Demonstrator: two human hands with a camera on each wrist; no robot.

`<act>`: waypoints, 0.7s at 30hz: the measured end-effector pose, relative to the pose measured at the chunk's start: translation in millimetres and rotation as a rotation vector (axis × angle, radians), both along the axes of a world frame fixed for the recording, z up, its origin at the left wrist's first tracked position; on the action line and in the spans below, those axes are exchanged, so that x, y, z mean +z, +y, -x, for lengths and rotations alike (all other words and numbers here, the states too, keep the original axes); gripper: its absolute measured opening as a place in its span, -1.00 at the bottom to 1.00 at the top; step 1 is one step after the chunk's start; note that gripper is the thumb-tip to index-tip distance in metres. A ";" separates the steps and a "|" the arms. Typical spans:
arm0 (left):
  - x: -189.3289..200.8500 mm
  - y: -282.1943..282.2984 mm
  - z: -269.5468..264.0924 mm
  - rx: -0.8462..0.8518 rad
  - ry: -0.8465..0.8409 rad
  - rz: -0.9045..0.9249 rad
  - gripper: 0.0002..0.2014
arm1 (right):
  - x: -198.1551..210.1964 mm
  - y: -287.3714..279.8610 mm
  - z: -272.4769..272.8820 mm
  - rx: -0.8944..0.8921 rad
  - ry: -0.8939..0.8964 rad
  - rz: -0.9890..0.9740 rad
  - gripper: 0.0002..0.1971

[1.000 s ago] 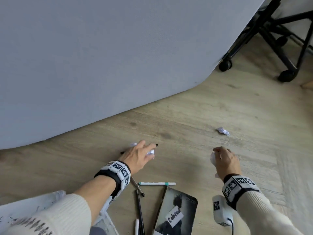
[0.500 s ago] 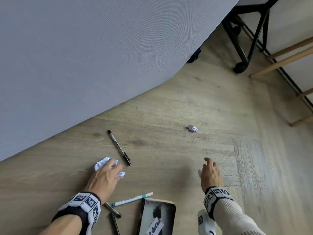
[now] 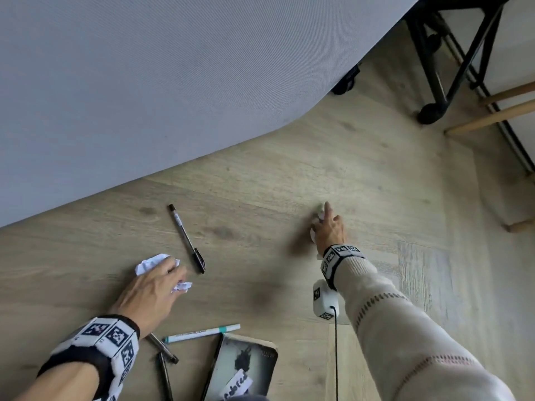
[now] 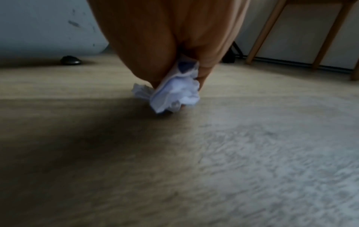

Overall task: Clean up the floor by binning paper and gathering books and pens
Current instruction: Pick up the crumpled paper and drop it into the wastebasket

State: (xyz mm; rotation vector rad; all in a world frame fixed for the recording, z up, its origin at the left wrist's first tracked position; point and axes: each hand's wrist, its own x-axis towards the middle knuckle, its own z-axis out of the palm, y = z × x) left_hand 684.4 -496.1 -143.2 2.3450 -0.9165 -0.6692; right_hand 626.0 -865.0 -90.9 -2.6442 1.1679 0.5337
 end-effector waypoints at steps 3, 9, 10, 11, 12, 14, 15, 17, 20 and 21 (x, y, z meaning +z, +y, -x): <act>0.6 -1.3 0.8 0.007 -0.047 0.025 -0.64 | -11.2 3.8 7.2 -0.147 -0.125 0.021 -0.64; 14.6 -10.5 1.9 0.038 -0.021 -0.094 -0.77 | 15.1 24.3 38.5 -0.281 -0.228 -0.216 -0.77; 21.8 -15.1 1.7 0.063 0.022 -0.131 -0.84 | 25.2 30.4 46.0 -0.341 -0.232 -0.282 -0.81; 33.0 -11.7 3.9 0.095 0.056 -0.170 -0.90 | 36.4 42.6 52.6 -0.374 -0.235 -0.346 -0.84; 41.3 -15.1 1.7 0.103 0.070 -0.191 -0.93 | 47.9 48.5 57.8 -0.375 -0.246 -0.375 -0.87; 68.9 -11.0 2.6 0.133 0.086 -0.217 -0.97 | 76.2 65.9 68.5 -0.340 -0.318 -0.425 -0.87; 83.8 -9.1 1.4 0.163 0.076 -0.210 -0.98 | 89.8 72.9 71.8 -0.328 -0.366 -0.450 -0.87; 119.4 3.5 2.5 0.228 0.043 -0.205 -0.94 | 119.7 93.1 79.7 -0.267 -0.376 -0.515 -0.87; 169.5 32.0 7.8 0.319 0.013 -0.209 -0.78 | 155.4 125.3 94.7 -0.207 -0.348 -0.661 -0.83; 185.0 43.6 11.7 0.347 -0.012 -0.212 -0.74 | 166.6 134.5 102.5 -0.200 -0.352 -0.682 -0.82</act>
